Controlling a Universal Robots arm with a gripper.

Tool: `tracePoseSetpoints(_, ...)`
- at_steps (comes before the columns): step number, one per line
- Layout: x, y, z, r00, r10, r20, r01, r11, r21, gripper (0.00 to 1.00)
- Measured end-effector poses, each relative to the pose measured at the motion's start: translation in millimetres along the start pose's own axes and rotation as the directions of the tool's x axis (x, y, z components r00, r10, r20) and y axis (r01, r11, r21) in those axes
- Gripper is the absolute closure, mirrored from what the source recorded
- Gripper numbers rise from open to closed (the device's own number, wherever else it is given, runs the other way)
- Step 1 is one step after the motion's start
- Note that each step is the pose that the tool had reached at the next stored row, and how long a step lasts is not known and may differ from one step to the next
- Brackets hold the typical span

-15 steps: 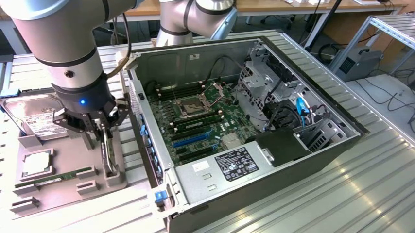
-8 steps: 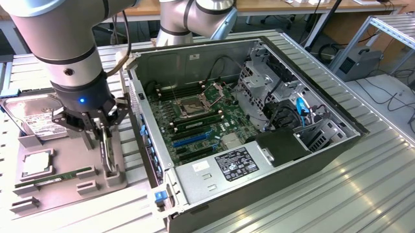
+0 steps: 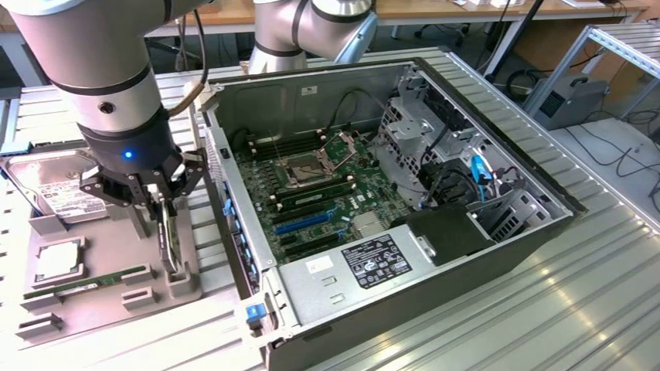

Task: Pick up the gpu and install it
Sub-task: 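Pick up the gpu and move the gpu toward the slot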

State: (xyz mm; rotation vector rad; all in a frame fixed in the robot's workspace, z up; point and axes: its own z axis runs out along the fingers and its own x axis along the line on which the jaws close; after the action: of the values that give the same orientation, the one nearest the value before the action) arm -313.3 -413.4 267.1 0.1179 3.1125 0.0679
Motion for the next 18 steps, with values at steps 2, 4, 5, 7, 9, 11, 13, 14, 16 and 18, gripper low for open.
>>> tracePoseSetpoints(2, 0.0, 0.1, -1.3, 1.0, 0.0, 0.0, 0.0, 1.0, -0.0001, 0.73)
tracePoseSetpoints(4, -0.1, 0.1, -2.7, 1.0, 0.0, 0.0001, 0.0, 1.0, -0.0001, 0.73)
tracePoseSetpoints(5, -0.1, 0.2, -3.4, 1.0, 0.0, 0.0001, 0.0, 1.0, -0.0001, 0.73)
tracePoseSetpoints(7, -0.1, 0.2, -4.7, 1.0, 0.0, 0.0001, 0.0, 1.0, 0.0, 0.73)
tracePoseSetpoints(9, -0.2, 0.3, -5.9, 1.0, 0.0, 0.0001, 0.0, 1.0, -0.0001, 0.73)
tracePoseSetpoints(11, -0.2, 0.4, -7.2, 1.0, 0.0, 0.0001, 0.0, 1.0, -0.0001, 0.73)
tracePoseSetpoints(13, -0.2, 0.4, -8.7, 1.0, 0.0, 0.0002, 0.0, 1.0, -0.0001, 0.73)
tracePoseSetpoints(14, -0.3, 0.5, -9.5, 1.0, 0.0, 0.0002, 0.0, 1.0, -0.0001, 0.73)
tracePoseSetpoints(16, -0.3, 0.6, -10.8, 1.0, 0.0, 0.0002, 0.0, 1.0, -0.0001, 0.73)
tracePoseSetpoints(18, -0.3, 0.6, -12.0, 1.0, 0.0, 0.0001, 0.0, 1.0, -0.0001, 0.73)
